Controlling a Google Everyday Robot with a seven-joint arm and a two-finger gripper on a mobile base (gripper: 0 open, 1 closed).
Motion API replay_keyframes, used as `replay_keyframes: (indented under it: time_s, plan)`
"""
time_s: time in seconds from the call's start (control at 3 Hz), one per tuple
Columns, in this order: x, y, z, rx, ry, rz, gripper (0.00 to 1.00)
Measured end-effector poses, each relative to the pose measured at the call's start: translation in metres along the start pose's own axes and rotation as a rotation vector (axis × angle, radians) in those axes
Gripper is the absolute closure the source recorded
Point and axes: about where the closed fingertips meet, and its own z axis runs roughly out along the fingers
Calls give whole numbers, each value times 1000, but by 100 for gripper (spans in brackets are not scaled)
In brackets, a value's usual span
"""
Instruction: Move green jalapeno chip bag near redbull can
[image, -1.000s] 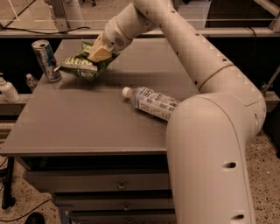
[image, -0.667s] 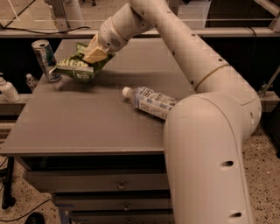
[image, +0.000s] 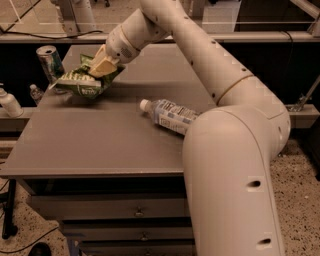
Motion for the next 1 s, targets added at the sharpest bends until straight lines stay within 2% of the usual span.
replay_keyframes:
  time_s: [1.0]
  plan:
    - [-2, 4, 11, -27, -14, 17, 13]
